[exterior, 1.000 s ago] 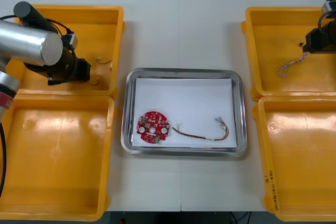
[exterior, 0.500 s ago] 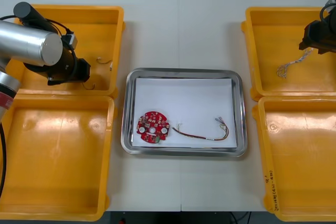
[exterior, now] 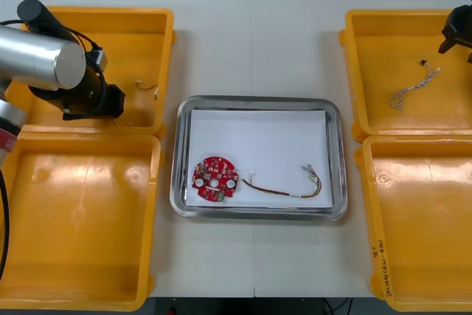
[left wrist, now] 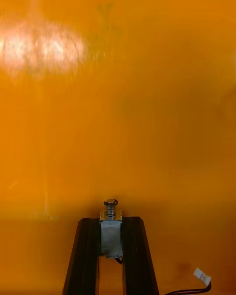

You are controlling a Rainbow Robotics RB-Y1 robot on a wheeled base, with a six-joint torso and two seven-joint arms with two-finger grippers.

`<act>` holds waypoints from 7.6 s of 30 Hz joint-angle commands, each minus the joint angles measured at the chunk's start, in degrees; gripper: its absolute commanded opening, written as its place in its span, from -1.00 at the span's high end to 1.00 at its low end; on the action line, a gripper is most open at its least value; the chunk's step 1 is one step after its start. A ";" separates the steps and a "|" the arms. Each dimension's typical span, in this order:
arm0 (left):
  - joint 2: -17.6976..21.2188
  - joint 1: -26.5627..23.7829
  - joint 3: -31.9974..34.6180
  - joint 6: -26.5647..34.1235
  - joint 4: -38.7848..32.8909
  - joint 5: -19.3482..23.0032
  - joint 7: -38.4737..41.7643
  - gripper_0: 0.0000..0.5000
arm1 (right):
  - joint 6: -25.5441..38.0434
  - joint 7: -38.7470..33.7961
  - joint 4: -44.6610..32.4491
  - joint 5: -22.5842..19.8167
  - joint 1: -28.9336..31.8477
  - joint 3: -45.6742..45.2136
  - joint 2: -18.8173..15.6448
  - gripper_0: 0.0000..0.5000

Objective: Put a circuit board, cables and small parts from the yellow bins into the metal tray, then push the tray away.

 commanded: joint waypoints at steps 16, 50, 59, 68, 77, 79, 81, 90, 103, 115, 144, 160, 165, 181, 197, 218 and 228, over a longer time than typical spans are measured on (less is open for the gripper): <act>-0.46 -6.25 7.76 24.44 -15.43 -2.54 4.01 1.00 | -12.26 -24.64 14.72 4.37 -10.17 -4.45 1.54 -1.00; -10.30 -11.52 -7.19 26.11 -25.01 0.97 17.20 1.00 | -20.79 -37.91 20.52 3.84 -3.31 -8.40 4.53 -1.00; -11.36 -11.43 -12.20 22.86 -25.09 1.06 22.38 1.00 | -21.93 -38.70 20.52 3.40 -1.73 -8.49 5.67 -1.00; -12.15 -11.43 -16.50 17.76 -23.25 0.62 23.35 1.00 | -23.34 -40.11 20.52 2.96 -0.85 -9.28 6.64 -1.00; -11.89 -11.34 -20.72 9.94 -17.80 0.27 23.09 1.00 | -24.13 -40.20 20.52 2.35 0.47 -9.28 7.08 -1.00; -11.71 -11.34 -21.51 8.89 -17.10 0.18 23.09 1.00 | -24.22 -40.28 20.52 2.26 0.73 -9.28 7.17 -1.00; -11.62 -11.34 -22.30 7.92 -16.39 0.18 23.09 1.00 | -24.48 -40.28 20.52 2.08 0.99 -9.28 7.26 -1.00; -10.66 -11.26 -25.99 4.40 -13.93 0.53 23.61 1.00 | -24.65 -40.28 20.52 0.59 1.70 -9.28 7.26 0.72; -9.69 -11.26 -28.63 -1.22 -9.63 1.24 22.82 1.00 | -14.37 -40.55 10.32 1.64 1.96 -9.28 6.11 1.00; -9.42 -11.17 -28.89 -1.66 -9.10 1.50 22.65 -0.32 | 5.49 -40.02 -10.95 3.75 5.83 -9.37 4.00 1.00; -8.99 -13.72 -20.19 13.81 -18.33 4.23 23.35 -1.00 | 24.09 -32.46 -64.91 -15.32 22.97 -2.86 0.14 1.00; -3.27 -18.73 -8.50 26.29 -18.50 11.08 21.59 -1.00 | 24.09 -3.55 -75.63 -32.28 28.59 2.85 -5.93 1.00; -1.25 -18.99 -6.75 26.64 -17.54 11.35 20.71 -1.00 | 24.09 4.19 -79.15 -32.90 28.50 8.65 -7.86 1.00; 1.65 -20.13 0.02 26.29 -9.10 8.97 16.93 -1.00 | 12.26 24.32 -80.29 -32.28 26.66 21.74 -1.88 1.00; 3.76 -20.13 2.48 19.87 -0.22 4.67 7.71 -1.00 | 12.00 37.59 -77.13 -23.40 24.99 30.71 8.75 1.00; 3.76 -19.96 2.39 14.33 3.03 6.95 -20.77 -1.00 | -0.31 48.84 -64.38 -19.01 26.57 37.92 9.19 1.00; 3.76 -17.85 2.39 10.82 3.21 9.50 -31.93 -1.00 | -3.47 48.31 -64.47 -17.16 29.56 39.76 9.19 1.00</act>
